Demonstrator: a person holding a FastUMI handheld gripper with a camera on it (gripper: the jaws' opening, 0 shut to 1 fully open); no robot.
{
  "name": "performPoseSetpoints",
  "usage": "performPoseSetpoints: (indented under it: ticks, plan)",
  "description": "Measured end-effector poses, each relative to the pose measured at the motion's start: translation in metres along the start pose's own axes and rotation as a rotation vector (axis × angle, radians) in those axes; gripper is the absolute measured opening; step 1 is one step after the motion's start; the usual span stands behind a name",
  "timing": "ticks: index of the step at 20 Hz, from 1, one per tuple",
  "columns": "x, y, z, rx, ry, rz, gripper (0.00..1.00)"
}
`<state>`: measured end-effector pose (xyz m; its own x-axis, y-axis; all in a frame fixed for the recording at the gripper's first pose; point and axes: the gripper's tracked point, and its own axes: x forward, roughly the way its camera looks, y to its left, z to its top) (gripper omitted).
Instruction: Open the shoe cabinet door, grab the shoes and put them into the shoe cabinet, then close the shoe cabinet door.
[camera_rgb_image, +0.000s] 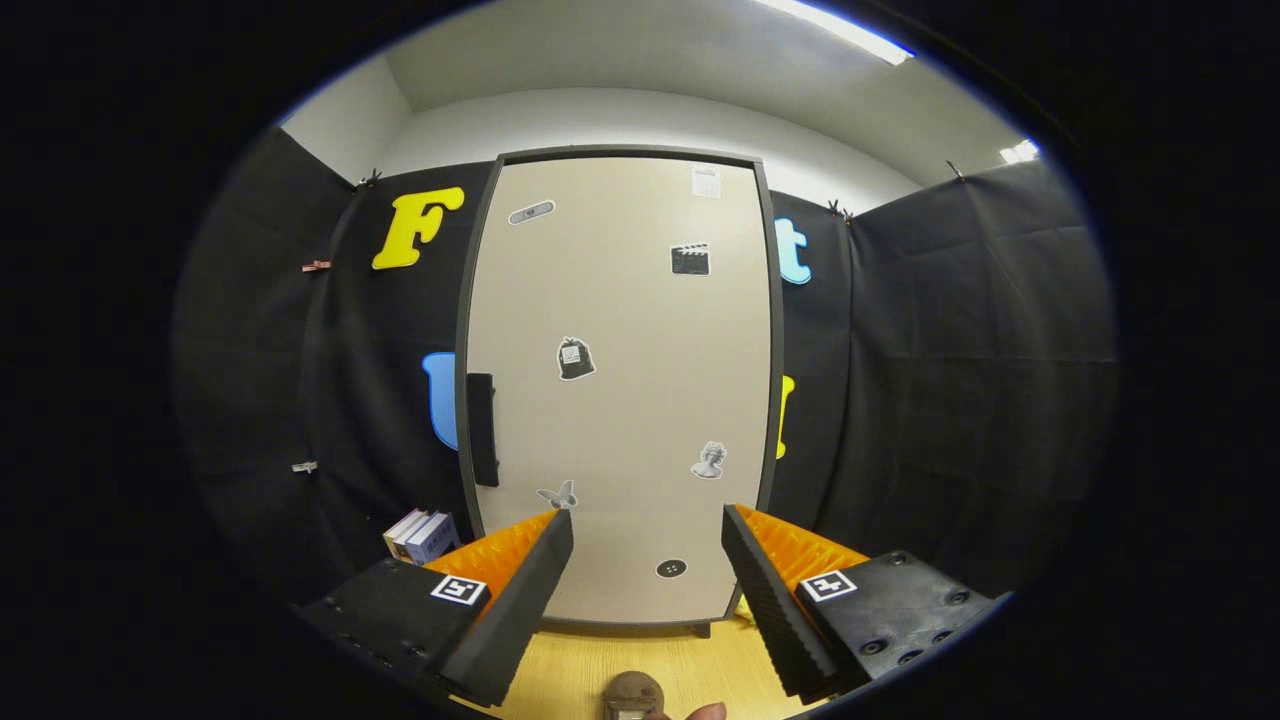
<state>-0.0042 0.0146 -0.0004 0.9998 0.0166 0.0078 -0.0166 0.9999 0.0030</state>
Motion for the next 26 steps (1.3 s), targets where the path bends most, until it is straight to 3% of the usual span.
performPoseSetpoints:
  ticks: [12, 18, 26]
  plan:
    - [0.045, 0.099, 0.037, 0.051, -0.038, 0.111, 0.97]
    - [0.111, 0.147, 0.014, 0.072, 0.019, 0.119, 0.98]
    - [0.176, 0.175, -0.012, 0.079, 0.052, 0.097, 0.98]
